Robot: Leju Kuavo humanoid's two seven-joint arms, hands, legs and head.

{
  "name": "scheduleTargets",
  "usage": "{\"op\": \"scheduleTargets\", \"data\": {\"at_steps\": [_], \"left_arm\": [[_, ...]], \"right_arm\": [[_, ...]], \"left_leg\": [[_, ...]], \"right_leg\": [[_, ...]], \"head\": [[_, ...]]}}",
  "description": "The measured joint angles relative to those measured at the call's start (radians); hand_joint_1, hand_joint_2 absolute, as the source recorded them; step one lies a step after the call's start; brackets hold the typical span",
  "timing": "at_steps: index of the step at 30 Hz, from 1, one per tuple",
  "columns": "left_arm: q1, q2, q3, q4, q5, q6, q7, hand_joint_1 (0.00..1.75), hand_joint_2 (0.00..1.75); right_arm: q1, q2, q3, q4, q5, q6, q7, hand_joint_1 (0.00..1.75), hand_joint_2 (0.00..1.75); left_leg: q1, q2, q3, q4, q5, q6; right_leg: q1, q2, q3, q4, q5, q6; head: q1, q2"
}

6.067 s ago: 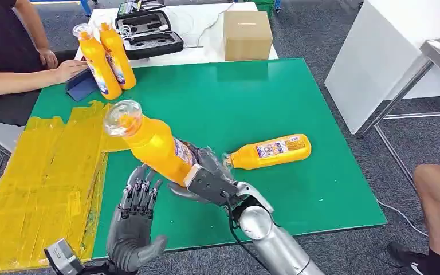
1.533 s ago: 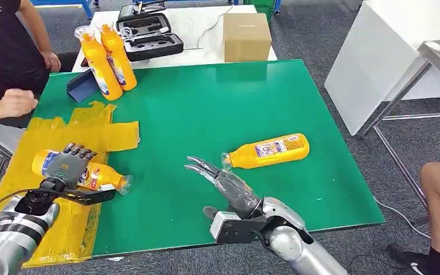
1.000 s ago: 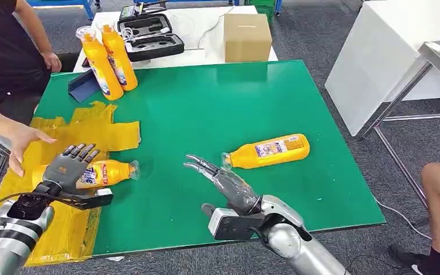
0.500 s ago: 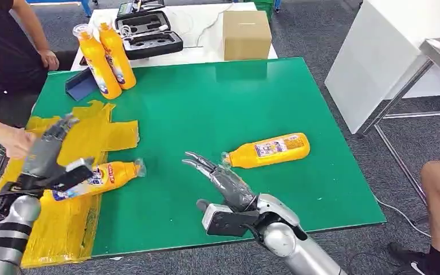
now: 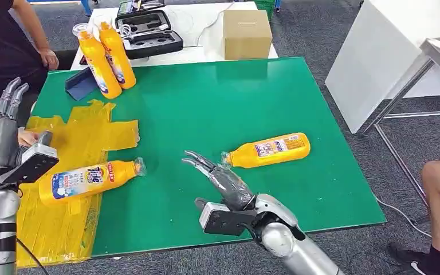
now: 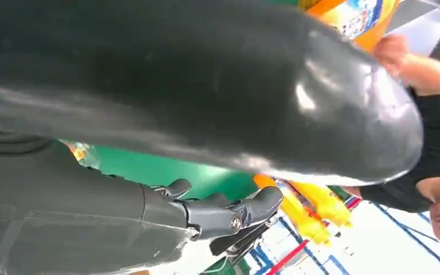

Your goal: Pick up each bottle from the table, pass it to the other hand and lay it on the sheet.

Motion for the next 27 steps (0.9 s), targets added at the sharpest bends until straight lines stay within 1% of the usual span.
{"op": "scheduleTargets", "data": {"at_steps": [2, 4, 6, 8, 10, 12, 13, 16, 20, 24, 27], "left_arm": [[0.003, -0.018, 0.005, -0.019, 0.047, -0.017, 0.000, 0.00, 0.00], [0.003, -0.041, 0.006, -0.042, 0.118, -0.067, 0.009, 0.00, 0.00], [0.001, -0.066, 0.006, -0.066, 0.178, -0.110, 0.031, 0.00, 0.00], [-0.004, -0.089, -0.004, -0.083, 0.239, -0.160, 0.048, 0.00, 0.00], [-0.012, -0.109, -0.015, -0.094, 0.292, -0.195, 0.063, 0.00, 0.00], [-0.021, -0.130, -0.041, -0.107, 0.309, -0.206, 0.074, 0.00, 0.00], [-0.025, -0.138, -0.058, -0.111, 0.310, -0.208, 0.079, 0.00, 0.00], [-0.029, -0.153, -0.087, -0.124, 0.310, -0.207, 0.087, 0.00, 0.00], [-0.036, -0.164, -0.105, -0.131, 0.326, -0.218, 0.090, 0.00, 0.00], [-0.059, -0.174, -0.137, -0.131, 0.329, -0.222, 0.093, 0.00, 0.00], [-0.068, -0.181, -0.153, -0.131, 0.329, -0.222, 0.095, 0.00, 0.00]], "right_arm": [[-0.006, 0.000, -0.004, 0.003, 0.016, -0.020, 0.018, 0.00, 1.75], [-0.027, 0.000, -0.019, 0.011, 0.047, -0.043, 0.046, 0.00, 1.75], [-0.065, 0.000, -0.042, 0.033, 0.080, -0.046, 0.070, 0.00, 1.75], [-0.110, 0.000, -0.066, 0.060, 0.138, -0.052, 0.102, 0.00, 1.75], [-0.169, 0.000, -0.083, 0.106, 0.215, -0.056, 0.147, 0.00, 1.75], [-0.254, 0.000, -0.102, 0.192, 0.305, -0.049, 0.194, 0.00, 1.75], [-0.290, -0.002, -0.111, 0.231, 0.327, -0.048, 0.201, 0.00, 1.75], [-0.364, -0.002, -0.128, 0.322, 0.348, -0.048, 0.201, 0.00, 1.75], [-0.403, -0.001, -0.134, 0.392, 0.382, -0.048, 0.226, 0.00, 1.75], [-0.485, 0.007, -0.139, 0.515, 0.396, -0.013, 0.237, 0.00, 1.75], [-0.524, 0.016, -0.142, 0.578, 0.398, -0.004, 0.236, 0.00, 1.75]], "left_leg": [[0.000, 0.000, 0.000, 0.000, 0.000, 0.000], [0.000, -0.001, -0.001, 0.000, 0.000, 0.000], [-0.001, 0.000, -0.001, 0.000, 0.000, 0.000], [-0.001, 0.000, -0.001, 0.000, 0.001, 0.001], [-0.001, 0.000, -0.001, 0.000, 0.002, 0.000], [-0.001, 0.000, -0.001, 0.001, 0.003, 0.001], [-0.001, 0.000, -0.002, 0.001, 0.004, 0.001], [-0.001, 0.000, -0.002, 0.001, 0.004, 0.001], [-0.001, 0.000, -0.003, 0.001, 0.004, 0.001], [-0.001, 0.000, -0.004, 0.001, 0.005, 0.001], [-0.001, 0.000, -0.004, 0.001, 0.005, 0.001]], "right_leg": [[0.000, 0.000, 0.000, 0.000, 0.000, 0.000], [0.000, 0.000, 0.000, 0.000, 0.000, 0.000], [-0.001, 0.000, -0.001, 0.000, 0.001, 0.001], [-0.001, 0.000, -0.001, 0.000, 0.003, -0.001], [-0.001, 0.000, -0.001, 0.000, 0.004, 0.000], [-0.001, 0.000, -0.002, 0.000, 0.004, 0.000], [-0.001, 0.000, -0.002, 0.000, 0.005, 0.001], [-0.001, 0.000, -0.002, 0.000, 0.005, 0.001], [0.000, 0.000, -0.003, 0.000, 0.005, 0.001], [-0.001, 0.000, -0.004, 0.001, 0.005, 0.001], [-0.001, 0.000, -0.004, 0.001, 0.005, 0.001]], "head": [[0.000, 0.000], [0.000, 0.000], [0.000, 0.000], [0.000, 0.000], [-0.001, 0.000], [-0.001, 0.000], [0.000, 0.000], [-0.001, 0.000], [-0.001, 0.000], [0.000, 0.000], [0.000, 0.000]]}}
